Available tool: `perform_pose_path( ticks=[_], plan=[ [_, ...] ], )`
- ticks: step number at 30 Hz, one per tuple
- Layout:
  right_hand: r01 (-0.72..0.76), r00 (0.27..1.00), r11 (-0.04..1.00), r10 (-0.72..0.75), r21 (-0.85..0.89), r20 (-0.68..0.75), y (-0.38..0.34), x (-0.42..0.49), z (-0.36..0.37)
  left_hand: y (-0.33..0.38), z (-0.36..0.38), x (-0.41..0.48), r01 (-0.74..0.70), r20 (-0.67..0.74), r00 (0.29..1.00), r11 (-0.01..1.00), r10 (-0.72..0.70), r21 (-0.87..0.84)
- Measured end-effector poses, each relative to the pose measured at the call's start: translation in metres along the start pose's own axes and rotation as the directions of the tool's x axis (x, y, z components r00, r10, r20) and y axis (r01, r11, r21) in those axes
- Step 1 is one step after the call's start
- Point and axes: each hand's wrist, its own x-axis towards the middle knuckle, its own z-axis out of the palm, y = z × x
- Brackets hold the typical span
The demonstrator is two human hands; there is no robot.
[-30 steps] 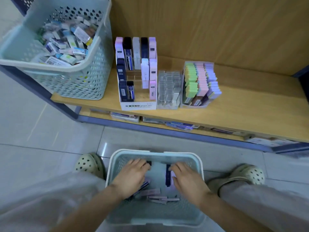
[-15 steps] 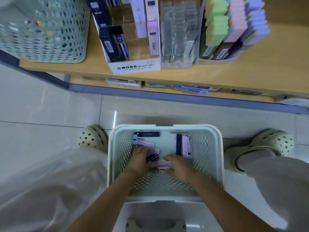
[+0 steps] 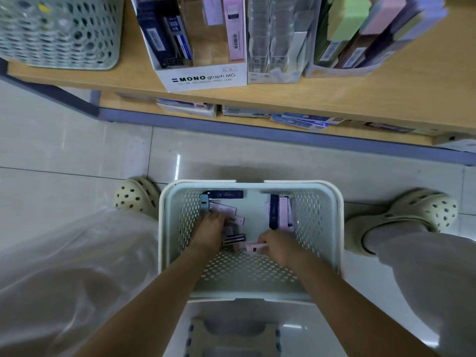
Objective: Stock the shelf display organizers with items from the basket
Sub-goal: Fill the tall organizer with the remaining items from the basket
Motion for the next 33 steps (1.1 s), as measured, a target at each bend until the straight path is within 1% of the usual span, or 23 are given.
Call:
perform_pose_path(
  ticks=[1,3,4,5,6,8,10,13,14,16,18,22,23,24,25,26,28,29,31,32,33],
  plan=[
    [-0.014,1.000,0.999,0.014,0.030,-0.026,0.000,-0.004,-0.002,0.001,-0.002,0.000,-0.007,0.009,1.000,0.999,0.007,0.038],
    [-0.009,0.994,0.992,0.023,0.128,-0.108,0.000,-0.010,-0.006,0.007,-0.008,0.000,-0.027,-0.027,0.999,1.000,0.028,0.012],
    [0.007,0.986,0.983,0.024,0.184,-0.163,-0.002,-0.014,-0.008,0.011,-0.012,-0.001,-0.043,-0.065,0.997,0.999,0.041,-0.023],
    [0.026,0.977,0.969,0.028,0.246,-0.213,-0.005,-0.018,-0.011,0.018,-0.019,-0.004,-0.050,-0.115,0.993,0.994,0.039,-0.095],
    [0.054,0.964,0.948,0.033,0.314,-0.265,-0.009,-0.021,-0.014,0.026,-0.027,-0.009,-0.047,-0.159,0.987,0.977,0.013,-0.208],
    [0.120,0.928,0.897,0.051,0.426,-0.369,-0.018,-0.029,-0.021,0.046,-0.044,-0.016,-0.034,-0.187,0.981,0.891,-0.057,-0.454],
    [0.197,0.882,0.862,0.052,0.467,-0.468,-0.028,-0.039,-0.027,0.065,-0.056,-0.023,-0.057,-0.185,0.980,0.794,-0.071,-0.605],
    [0.297,0.825,0.801,0.060,0.520,-0.562,-0.041,-0.055,-0.034,0.090,-0.067,-0.033,-0.116,-0.193,0.979,0.606,-0.064,-0.787],
    [0.323,0.807,0.786,0.062,0.528,-0.587,-0.043,-0.060,-0.035,0.096,-0.068,-0.036,-0.137,-0.206,0.977,0.559,-0.062,-0.818],
    [0.352,0.790,0.753,0.080,0.556,-0.608,-0.043,-0.069,-0.035,0.106,-0.070,-0.040,-0.186,-0.240,0.970,0.527,-0.035,-0.829],
    [0.351,0.804,0.726,0.090,0.591,-0.588,-0.037,-0.078,-0.037,0.116,-0.070,-0.044,-0.223,-0.253,0.967,0.529,0.015,-0.819],
    [0.380,0.845,0.708,-0.004,0.595,-0.535,-0.016,-0.102,-0.038,0.131,-0.068,-0.051,-0.296,-0.273,0.953,0.594,0.131,-0.748],
    [0.380,0.846,0.705,-0.002,0.599,-0.534,-0.011,-0.107,-0.037,0.131,-0.066,-0.052,-0.307,-0.251,0.952,0.607,0.177,-0.733],
    [0.370,0.843,0.708,0.017,0.602,-0.538,-0.005,-0.112,-0.035,0.129,-0.063,-0.050,-0.283,-0.204,0.959,0.612,0.197,-0.738],
    [0.355,0.839,0.710,0.046,0.609,-0.543,0.000,-0.117,-0.033,0.125,-0.057,-0.046,-0.224,-0.130,0.972,0.618,0.193,-0.754],
    [0.343,0.832,0.708,0.076,0.618,-0.549,0.004,-0.121,-0.031,0.119,-0.051,-0.041,-0.146,-0.049,0.985,0.645,0.166,-0.750],
    [0.331,0.825,0.689,0.120,0.645,-0.552,0.011,-0.127,-0.026,0.107,-0.038,-0.033,-0.002,0.141,0.982,0.760,0.124,-0.650],
    [0.332,0.825,0.677,0.130,0.657,-0.550,0.014,-0.129,-0.024,0.101,-0.031,-0.029,0.052,0.253,0.961,0.820,0.115,-0.569],
    [0.333,0.824,0.668,0.137,0.666,-0.550,0.019,-0.133,-0.019,0.090,-0.017,-0.026,0.123,0.455,0.886,0.901,0.089,-0.415],
    [0.330,0.823,0.669,0.142,0.666,-0.550,0.021,-0.134,-0.017,0.085,-0.010,-0.023,0.129,0.512,0.856,0.930,0.071,-0.344],
    [0.328,0.823,0.666,0.147,0.670,-0.549,0.022,-0.135,-0.015,0.081,-0.006,-0.023,0.115,0.539,0.841,0.955,0.054,-0.275]
  ],
)
